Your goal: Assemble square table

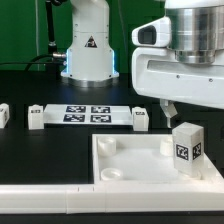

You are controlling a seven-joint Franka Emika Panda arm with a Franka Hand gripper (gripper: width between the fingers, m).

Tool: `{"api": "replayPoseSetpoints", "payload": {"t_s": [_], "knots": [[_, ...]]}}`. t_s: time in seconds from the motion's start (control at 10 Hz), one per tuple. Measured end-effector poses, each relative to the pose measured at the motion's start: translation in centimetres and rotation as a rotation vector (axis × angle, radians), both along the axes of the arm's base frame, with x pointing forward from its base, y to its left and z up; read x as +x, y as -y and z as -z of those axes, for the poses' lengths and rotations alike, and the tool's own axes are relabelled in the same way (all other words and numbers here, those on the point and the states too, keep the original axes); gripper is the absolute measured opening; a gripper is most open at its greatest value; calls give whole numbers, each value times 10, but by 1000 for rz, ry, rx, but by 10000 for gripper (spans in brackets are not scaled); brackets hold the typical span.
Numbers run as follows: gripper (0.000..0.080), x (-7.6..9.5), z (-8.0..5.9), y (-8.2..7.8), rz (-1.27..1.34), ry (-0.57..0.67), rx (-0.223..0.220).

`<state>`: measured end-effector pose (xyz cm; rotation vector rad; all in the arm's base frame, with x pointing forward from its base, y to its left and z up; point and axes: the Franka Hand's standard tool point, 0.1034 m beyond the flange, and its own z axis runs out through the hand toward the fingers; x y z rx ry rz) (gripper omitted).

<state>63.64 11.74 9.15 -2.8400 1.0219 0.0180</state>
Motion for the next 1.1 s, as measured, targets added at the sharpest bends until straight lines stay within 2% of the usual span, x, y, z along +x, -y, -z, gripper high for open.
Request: {"api": "replayPoseSetpoints", "payload": {"t_s": [0.6, 0.9, 1.1], "knots": [[649, 2, 1, 11, -753, 81, -36], [649, 4, 1, 17, -1065, 111, -62], [637, 5, 1, 18, -1154, 122, -70]]}}
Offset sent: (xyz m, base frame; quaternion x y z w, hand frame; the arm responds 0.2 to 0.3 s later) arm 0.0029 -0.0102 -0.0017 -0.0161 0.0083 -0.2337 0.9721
